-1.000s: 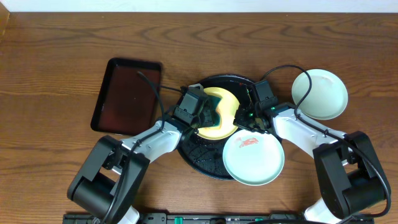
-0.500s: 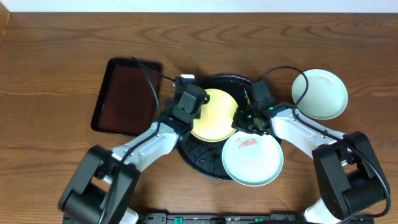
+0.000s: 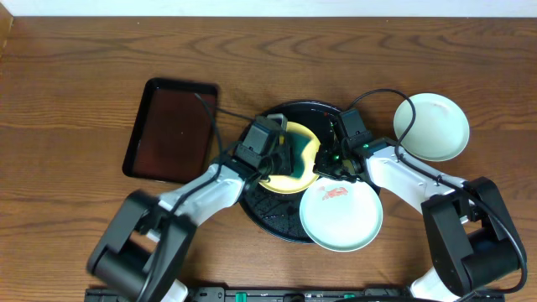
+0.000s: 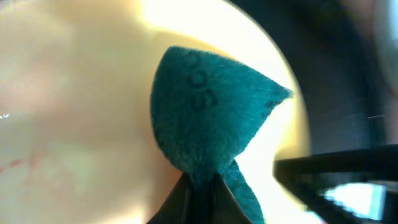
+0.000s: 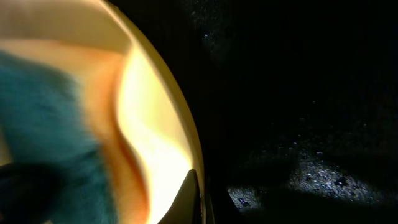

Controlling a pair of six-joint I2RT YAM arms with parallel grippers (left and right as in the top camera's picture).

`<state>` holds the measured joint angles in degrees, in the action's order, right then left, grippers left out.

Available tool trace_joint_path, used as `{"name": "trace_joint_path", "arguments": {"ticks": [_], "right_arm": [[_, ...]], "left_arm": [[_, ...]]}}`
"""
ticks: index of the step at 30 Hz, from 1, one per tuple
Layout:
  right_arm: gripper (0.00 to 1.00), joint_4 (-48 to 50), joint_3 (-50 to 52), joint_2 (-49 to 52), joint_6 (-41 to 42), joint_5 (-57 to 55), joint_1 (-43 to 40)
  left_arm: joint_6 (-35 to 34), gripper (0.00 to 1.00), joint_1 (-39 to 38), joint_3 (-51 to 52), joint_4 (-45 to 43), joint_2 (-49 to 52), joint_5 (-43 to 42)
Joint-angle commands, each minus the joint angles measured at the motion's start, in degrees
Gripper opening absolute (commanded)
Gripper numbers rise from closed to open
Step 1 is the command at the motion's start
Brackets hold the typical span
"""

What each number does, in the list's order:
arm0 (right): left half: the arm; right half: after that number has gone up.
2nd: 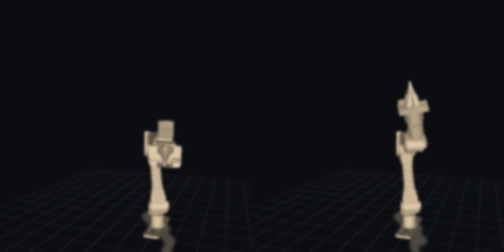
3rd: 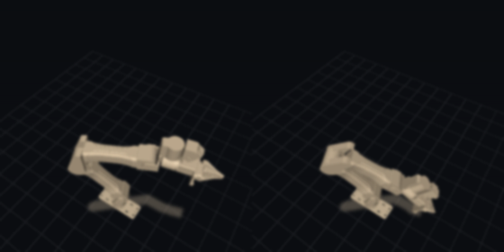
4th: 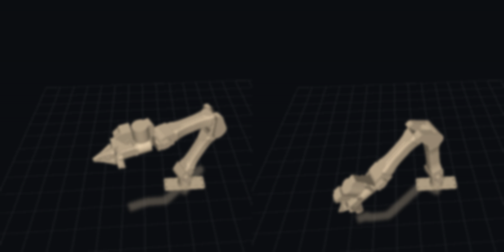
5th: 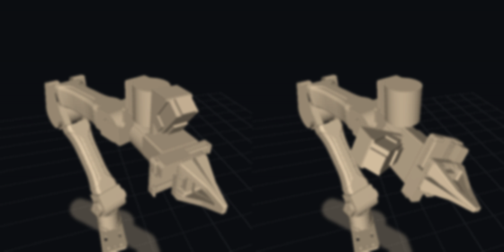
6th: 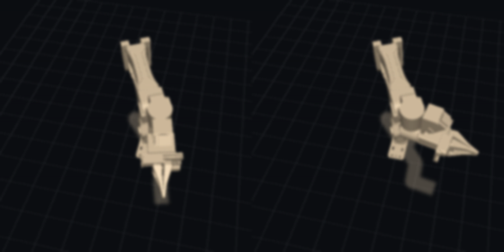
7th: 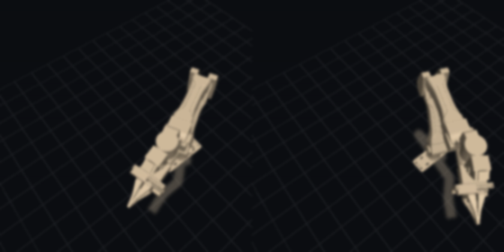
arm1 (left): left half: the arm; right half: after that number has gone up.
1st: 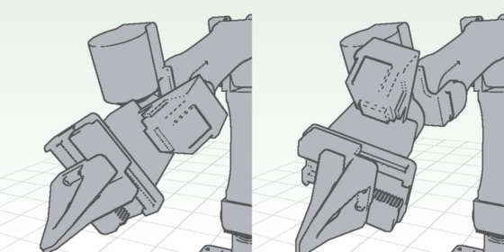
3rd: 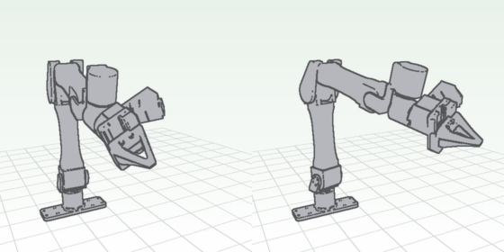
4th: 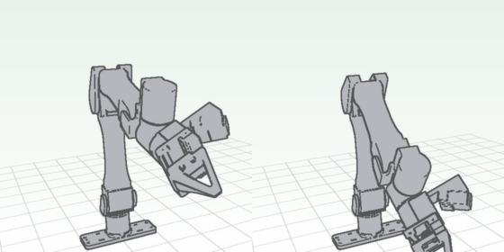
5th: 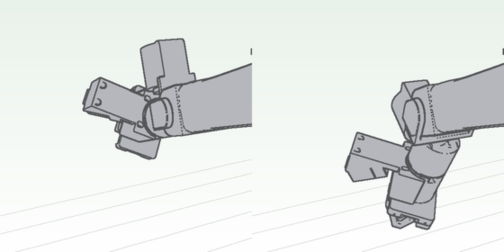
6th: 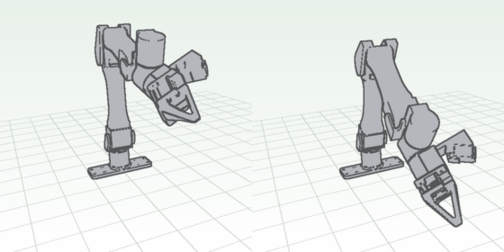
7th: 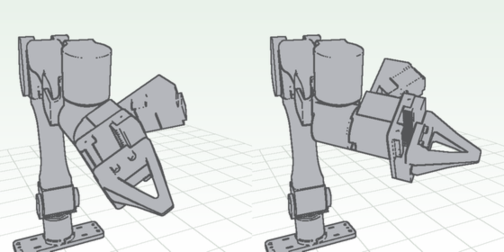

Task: Clean dirty plates on tray and stack at the side
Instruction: 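Scrub the yellow plate with the sponge in the left gripper, then move the left gripper with the sponge back over the brown tray, then lift the yellow plate with the right gripper onto the green plate at right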

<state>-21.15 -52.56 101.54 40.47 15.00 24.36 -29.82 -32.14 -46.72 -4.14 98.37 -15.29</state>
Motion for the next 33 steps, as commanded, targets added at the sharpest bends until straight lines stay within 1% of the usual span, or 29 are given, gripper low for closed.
{"name": "trace_joint_path", "arguments": {"ticks": [1, 5, 10, 12, 13, 16, 17, 18, 22, 24, 27, 29, 30, 31, 33], "right_arm": [[0.01, -1.2, 0.9, 1.5, -1.6, -1.4, 0.6], [0.01, -0.7, 0.9, 1.4, -4.1, -1.5, 0.6], [0.01, -0.7, 0.9, 1.4, -4.6, -1.5, 0.6], [0.01, -0.7, 0.9, 1.4, -5.1, -1.7, 0.6], [0.01, -0.6, 0.9, 1.2, -5.7, -1.7, 0.6], [0.01, 0.4, 0.8, -0.2, -7.0, -1.9, 0.6], [0.01, 0.8, 0.5, -2.0, -8.3, -1.9, 0.6], [0.01, 0.8, 0.2, -2.7, -9.0, -2.0, 0.6], [0.01, 0.6, -2.4, -8.6, -15.3, -3.7, 0.6], [0.01, 0.6, -4.0, -12.9, -20.4, -5.7, 0.7], [0.01, -0.6, -6.1, -19.1, -27.8, -15.1, 1.9], [0.01, -0.9, -6.5, -22.4, -32.9, -21.6, 2.8], [0.01, -0.9, -6.5, -24.5, -37.3, -27.2, 3.8], [0.01, -0.9, -6.5, -25.3, -39.0, -29.7, 4.3], [0.01, -0.2, -6.5, -27.9, -48.0, -39.8, 6.8]], "left_arm": [[1.3, 0.07, 1.0, -0.4, 5.7, 2.0, 9.5], [6.1, 0.07, 2.9, -0.4, 11.7, 0.6, 24.1], [7.4, 0.08, 5.7, -0.6, 12.0, -4.4, 35.0], [9.0, 0.07, 7.0, -0.9, 11.9, -7.9, 37.5], [10.2, 0.07, 7.7, -1.0, 11.6, -10.4, 37.6], [10.3, 0.08, 9.4, -1.0, 11.8, -18.0, 37.3], [10.3, 0.08, 9.8, -1.0, 12.7, -22.0, 36.0], [10.3, 0.07, 9.9, -1.0, 13.1, -23.3, 35.3], [10.1, 0.08, 11.1, -1.0, 17.1, -33.6, 28.9], [10.0, 0.08, 12.0, -1.0, 19.7, -38.4, 27.5], [10.1, 0.08, 14.6, -1.0, 24.6, -44.8, 27.5], [10.1, 0.08, 16.8, -1.0, 27.5, -47.1, 27.5], [10.1, 0.08, 18.3, -1.0, 29.7, -48.2, 27.5], [10.1, 0.08, 18.8, -1.0, 30.6, -48.5, 27.5], [10.1, 0.08, 20.8, -1.0, 34.0, -48.7, 27.5]]}}
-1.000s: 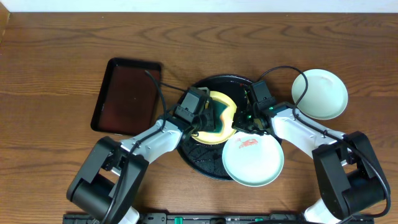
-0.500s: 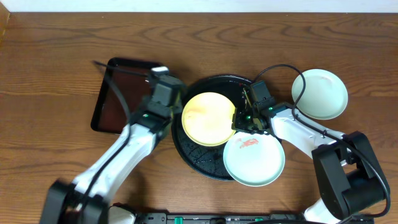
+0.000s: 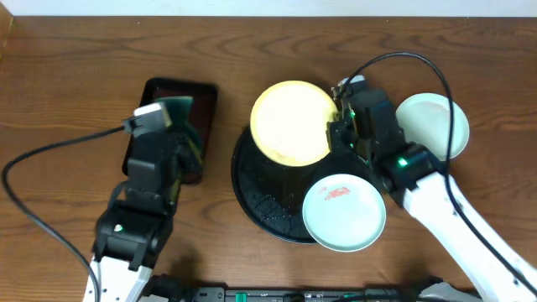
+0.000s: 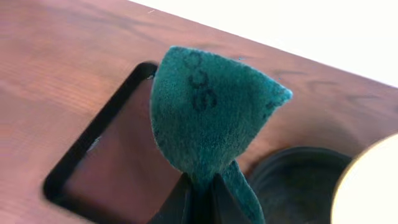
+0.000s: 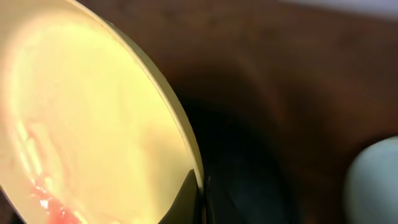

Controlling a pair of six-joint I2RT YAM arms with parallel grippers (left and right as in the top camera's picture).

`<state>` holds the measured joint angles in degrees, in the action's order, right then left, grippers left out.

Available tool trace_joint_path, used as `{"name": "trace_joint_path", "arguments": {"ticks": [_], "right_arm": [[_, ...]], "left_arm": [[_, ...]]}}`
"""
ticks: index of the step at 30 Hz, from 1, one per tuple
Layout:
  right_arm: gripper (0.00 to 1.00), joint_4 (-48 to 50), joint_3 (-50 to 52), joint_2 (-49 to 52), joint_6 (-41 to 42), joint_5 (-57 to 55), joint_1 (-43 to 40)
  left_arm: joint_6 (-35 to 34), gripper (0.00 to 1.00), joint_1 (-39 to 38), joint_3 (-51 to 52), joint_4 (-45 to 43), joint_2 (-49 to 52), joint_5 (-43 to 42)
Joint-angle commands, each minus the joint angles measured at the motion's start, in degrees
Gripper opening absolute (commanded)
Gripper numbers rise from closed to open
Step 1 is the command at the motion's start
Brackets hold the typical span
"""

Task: Clean dirty plates on tray and stack at the side
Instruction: 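Lift the yellow plate with the right gripper onto the green plate at right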

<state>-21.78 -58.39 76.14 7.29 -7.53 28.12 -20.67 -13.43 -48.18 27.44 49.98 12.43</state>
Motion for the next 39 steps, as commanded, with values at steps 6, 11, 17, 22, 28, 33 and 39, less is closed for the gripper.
{"name": "trace_joint_path", "arguments": {"ticks": [6, 11, 17, 22, 28, 33, 39], "right_arm": [[0.01, 7.7, -0.7, -3.1, -42.4, -40.5, 13.2], [0.01, 13.9, -0.7, -3.0, -59.1, -49.8, 19.1], [0.01, 18.6, -0.7, -3.1, -67.3, -55.5, 23.3], [0.01, 18.6, -0.7, -3.1, -64.5, -55.9, 23.7], [0.01, 11.4, -0.7, -3.1, -39.4, -50.8, 17.9], [0.01, 1.1, -0.7, -2.5, -7.1, -25.0, -3.3], [0.01, -1.2, -0.7, 1.2, 15.9, 11.7, -35.9]], "left_arm": [[0.9, 0.08, 2.3, 1.0, 2.5, 2.8, -0.5], [0.9, 0.07, 2.3, 1.0, 2.5, 6.8, -0.5], [0.9, 0.08, 2.3, 1.0, 2.1, 9.1, -0.5], [0.9, 0.08, 2.3, 1.0, 2.1, 9.2, -0.5], [0.9, 0.08, 2.3, 1.0, 2.1, 9.2, -0.5], [0.9, 0.08, 2.3, 1.0, 2.1, 9.2, -0.5], [0.9, 0.08, 2.3, 1.0, 2.1, 9.2, -0.5]]}}
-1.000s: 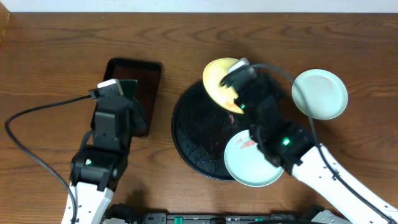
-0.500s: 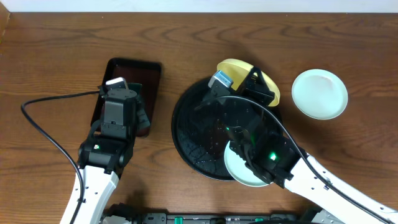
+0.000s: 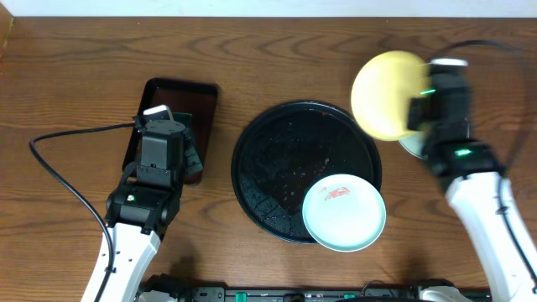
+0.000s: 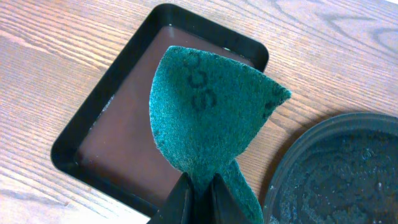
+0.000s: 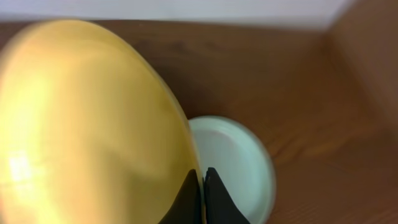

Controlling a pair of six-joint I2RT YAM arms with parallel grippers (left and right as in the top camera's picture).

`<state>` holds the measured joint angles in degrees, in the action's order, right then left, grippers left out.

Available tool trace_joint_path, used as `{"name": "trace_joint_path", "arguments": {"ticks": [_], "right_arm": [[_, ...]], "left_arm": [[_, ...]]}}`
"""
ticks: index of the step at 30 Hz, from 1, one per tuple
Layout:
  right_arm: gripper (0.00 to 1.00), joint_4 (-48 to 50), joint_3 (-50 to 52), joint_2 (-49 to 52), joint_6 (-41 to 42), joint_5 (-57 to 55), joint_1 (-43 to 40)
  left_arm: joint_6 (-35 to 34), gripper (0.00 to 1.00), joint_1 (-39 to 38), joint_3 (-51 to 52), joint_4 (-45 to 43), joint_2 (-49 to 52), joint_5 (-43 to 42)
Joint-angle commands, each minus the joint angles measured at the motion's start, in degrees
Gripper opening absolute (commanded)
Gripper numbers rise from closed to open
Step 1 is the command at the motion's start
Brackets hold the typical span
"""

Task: Clean dirty plates on tray and stack at the side
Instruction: 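Lift the yellow plate with the right gripper onto the green plate at right, then reach the right gripper to the remaining green plate rim and grip it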

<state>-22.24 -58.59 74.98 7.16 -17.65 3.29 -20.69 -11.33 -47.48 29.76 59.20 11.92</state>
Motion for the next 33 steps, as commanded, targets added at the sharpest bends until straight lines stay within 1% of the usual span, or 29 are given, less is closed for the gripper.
{"name": "trace_joint_path", "arguments": {"ticks": [1, 5, 9, 11, 12, 13, 15, 16, 17, 18, 19, 20, 21, 22, 23, 24, 25, 26, 28, 29, 30, 31, 33], "right_arm": [[0.01, -1.7, -0.5, 4.1, 16.9, 22.6, -15.1], [0.01, -2.0, -0.5, 11.5, 16.6, 21.9, -23.4], [0.01, 2.0, -0.5, 18.6, 16.6, 20.5, -27.1], [0.02, 3.4, -0.5, 20.2, 16.6, 20.5, -27.6], [0.07, 4.2, -0.5, 21.2, 16.6, 20.5, -27.7], [0.16, 4.5, -0.5, 21.7, 16.6, 20.5, -27.6], [0.31, 4.5, -0.5, 21.8, 16.5, 21.2, -27.6], [0.42, 4.5, -0.5, 21.7, 16.5, 21.9, -27.6], [0.47, 4.5, -0.5, 21.4, 16.3, 23.6, -27.6], [0.47, 4.3, -0.6, 20.9, 15.8, 25.3, -27.6], [0.46, 2.9, -0.7, 19.3, 16.0, 27.4, -27.6], [0.42, 1.1, -0.7, 17.2, 16.0, 28.9, -27.6], [0.41, -1.6, -0.7, 14.4, 16.2, 30.2, -27.6], [0.43, -8.9, -0.7, 8.8, 17.6, 32.6, -27.4], [0.45, -13.7, -0.7, 5.8, 18.3, 33.6, -27.1], [0.49, -21.0, -0.7, 1.4, 18.5, 33.9, -25.9], [0.50, -25.7, -0.5, -0.9, 18.5, 33.0, -24.9], [0.49, -31.1, -0.3, -3.1, 18.5, 31.8, -23.4], [0.45, -41.1, 2.0, -7.5, 18.1, 29.6, -18.0], [0.44, -43.3, 4.0, -9.0, 18.2, 29.5, -15.1], [0.41, -44.9, 7.4, -10.9, 20.3, 29.5, -11.0], [0.40, -45.0, 10.7, -12.3, 23.8, 29.5, -7.6], [0.41, -44.5, 15.1, -13.9, 30.6, 29.5, -3.7]], "left_arm": [[0.9, 0.08, 0.2, 0.3, -0.2, 0.0, 0.0], [0.9, 0.08, 0.2, 0.3, -0.2, 0.0, 0.0], [0.9, 0.08, 0.2, 0.3, 0.2, 0.0, 0.0], [0.9, 0.08, 0.2, 0.3, 0.2, 0.0, 0.0], [0.9, 0.08, 0.2, 0.3, 0.1, 0.0, 0.0], [0.9, 0.08, 0.2, 0.3, 0.1, 0.0, 0.0], [0.6, 0.08, 0.2, 0.3, 0.0, 0.0, 0.0], [0.2, 0.08, 0.2, 0.3, 0.0, 0.0, 0.0], [0.0, 0.08, 0.2, 0.3, 0.0, 0.2, 0.0], [0.0, 0.08, 0.2, 0.3, 0.0, 0.3, 0.0], [0.0, 0.08, 0.2, 0.3, 0.0, 0.4, 0.0], [0.0, 0.08, 0.2, 0.3, 0.0, 0.5, 0.0], [0.0, 0.08, 0.2, 0.3, 0.0, 0.7, 0.0], [0.1, 0.08, 0.2, 0.3, 0.0, 0.7, -0.9], [0.1, 0.08, 0.2, 0.3, 0.0, 0.7, -1.9], [0.1, 0.08, 0.2, 0.3, 0.0, 0.7, -3.3], [0.0, 0.08, 0.2, 0.3, -0.1, 0.7, -4.0], [0.0, 0.08, 0.2, 0.3, -0.1, 0.7, -4.5], [0.0, 0.08, 0.2, 0.3, 0.0, 0.7, -5.1], [0.0, 0.08, 0.2, 0.3, 0.0, 0.7, -5.1], [0.0, 0.08, 0.2, 0.3, 0.0, 0.7, -5.1], [0.0, 0.08, 0.2, 0.3, 0.0, 0.7, -5.1], [0.0, 0.08, 0.2, 0.3, 0.0, 0.7, -5.1]]}}
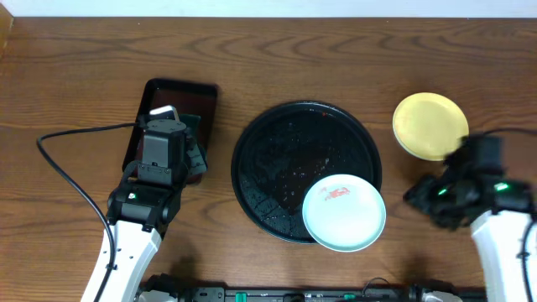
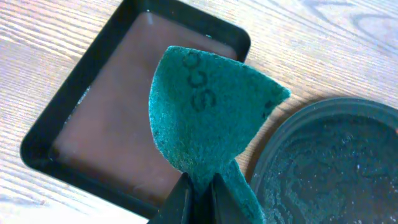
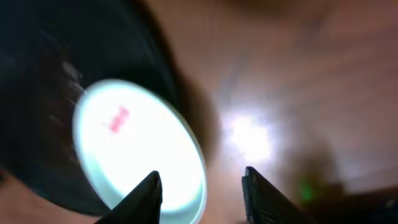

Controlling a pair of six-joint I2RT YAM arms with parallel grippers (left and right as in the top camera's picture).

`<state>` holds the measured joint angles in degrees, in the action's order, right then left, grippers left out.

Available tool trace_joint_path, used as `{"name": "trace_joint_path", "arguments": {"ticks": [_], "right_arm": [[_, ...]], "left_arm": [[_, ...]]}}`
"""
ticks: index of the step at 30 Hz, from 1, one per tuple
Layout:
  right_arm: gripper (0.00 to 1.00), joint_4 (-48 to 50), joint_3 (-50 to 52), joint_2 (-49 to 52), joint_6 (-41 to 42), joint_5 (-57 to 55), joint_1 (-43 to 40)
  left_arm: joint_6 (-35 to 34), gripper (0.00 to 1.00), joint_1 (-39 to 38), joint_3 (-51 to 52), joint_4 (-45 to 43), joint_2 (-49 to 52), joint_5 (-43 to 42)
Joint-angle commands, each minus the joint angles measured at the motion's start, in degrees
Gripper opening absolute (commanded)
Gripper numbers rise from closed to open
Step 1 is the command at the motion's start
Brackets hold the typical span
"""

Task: Clean dirty plates on tray and stack at the side
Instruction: 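Reach the right gripper to the remaining green plate rim and grip it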

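Observation:
A pale green plate point(image 1: 342, 212) with a red smear lies on the front right of the round black tray point(image 1: 277, 176); it shows too in the right wrist view as the plate point(image 3: 137, 149). A yellow plate point(image 1: 430, 126) rests at the right side of the table, covering the plate beneath it. My right gripper point(image 3: 202, 193) is open, low over the table just right of the green plate's rim. My left gripper point(image 2: 199, 193) is shut on a green scouring pad point(image 2: 208, 118), held above the rectangular black tray point(image 2: 93, 130).
The rectangular black tray point(image 1: 172, 126) holding brownish liquid sits left of the round tray. The left arm's cable point(image 1: 67, 151) trails across the table on the left. Crumbs speckle the round tray's floor.
The yellow plate has left my right gripper and now lies on the plate at the right side. My right gripper has opened and come down beside the smeared green plate. The left gripper barely shifted.
First my right gripper held the yellow plate on the round tray while the left pressed the pad on it. Then the left gripper was over the rectangular tray and the plate raised. Later the plate was above the side plate; now it lies stacked there.

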<state>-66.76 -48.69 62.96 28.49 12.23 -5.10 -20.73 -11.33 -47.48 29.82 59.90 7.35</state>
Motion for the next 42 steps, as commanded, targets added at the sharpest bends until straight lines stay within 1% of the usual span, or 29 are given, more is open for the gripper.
{"name": "trace_joint_path", "arguments": {"ticks": [1, 3, 6, 12, 19, 23, 24, 27, 30, 34, 35, 36, 37, 38, 40, 42], "right_arm": [[0.41, 0.4, 7.6, -2.6, 13.4, -0.4, 6.4], [0.42, 1.0, 11.7, -3.8, 19.0, -2.0, 9.2], [0.45, 2.4, 14.8, -4.2, 21.2, -3.0, 11.4], [0.47, 7.6, 16.4, -4.1, 22.7, -2.1, 15.9], [0.46, 12.3, 16.3, -4.1, 22.7, 6.1, 16.8], [0.50, 14.9, 16.3, -4.1, 22.7, 4.0, 16.9], [0.48, 14.9, 16.4, -3.7, 23.7, 1.8, 16.9], [0.38, 15.0, 17.7, -1.6, 27.0, 1.5, 17.9], [0.33, 16.2, 18.0, 0.7, 27.5, 1.6, 19.8], [0.34, 18.3, 18.0, 2.1, 28.8, 1.7, 23.1], [0.33, 18.7, 18.0, 2.4, 28.8, 1.7, 23.9], [0.27, 19.0, 18.0, 2.6, 28.8, 1.4, 24.3], [0.12, 19.3, 18.0, 2.7, 28.7, 1.2, 24.6], [0.01, 19.9, 18.0, 2.7, 28.7, 1.1, 24.7], [0.01, 21.1, 17.4, 2.7, 28.2, 1.1, 24.7], [0.01, 22.3, 15.5, 2.7, 25.3, 1.3, 24.7]], "left_arm": [[0.1, 0.08, 0.2, 0.3, 0.0, 0.0, -0.5], [0.1, 0.08, 0.2, 0.3, -0.1, 0.0, -0.5], [0.1, 0.08, 0.2, 0.3, 0.0, 0.0, -0.5], [0.1, 0.08, 0.2, 0.3, 0.0, 0.0, -0.5], [0.1, 0.08, 0.2, 0.3, 0.2, 0.0, -0.9], [0.1, 0.07, 0.2, 0.3, 0.1, 0.0, -1.0], [0.1, 0.08, 0.2, 0.3, 0.1, 0.0, -1.0], [0.1, 0.08, 0.2, 0.3, 0.2, 0.0, -1.0], [0.1, 0.08, 0.2, 0.3, 0.2, 0.0, -1.0], [0.1, 0.08, 0.2, 0.3, 0.2, 0.0, -0.9], [0.1, 0.08, 0.2, 0.3, 0.2, 0.0, -0.9], [0.1, 0.08, 0.2, 0.3, 0.2, 0.0, -1.0], [0.1, 0.08, 0.2, 0.3, 0.2, 0.0, -1.0], [0.1, 0.08, 0.2, 0.3, 0.2, 0.0, -1.0], [0.1, 0.08, 0.2, 0.3, 0.2, 0.0, -0.9], [0.1, 0.08, 0.2, 0.3, 0.2, 0.0, -0.9]]}}
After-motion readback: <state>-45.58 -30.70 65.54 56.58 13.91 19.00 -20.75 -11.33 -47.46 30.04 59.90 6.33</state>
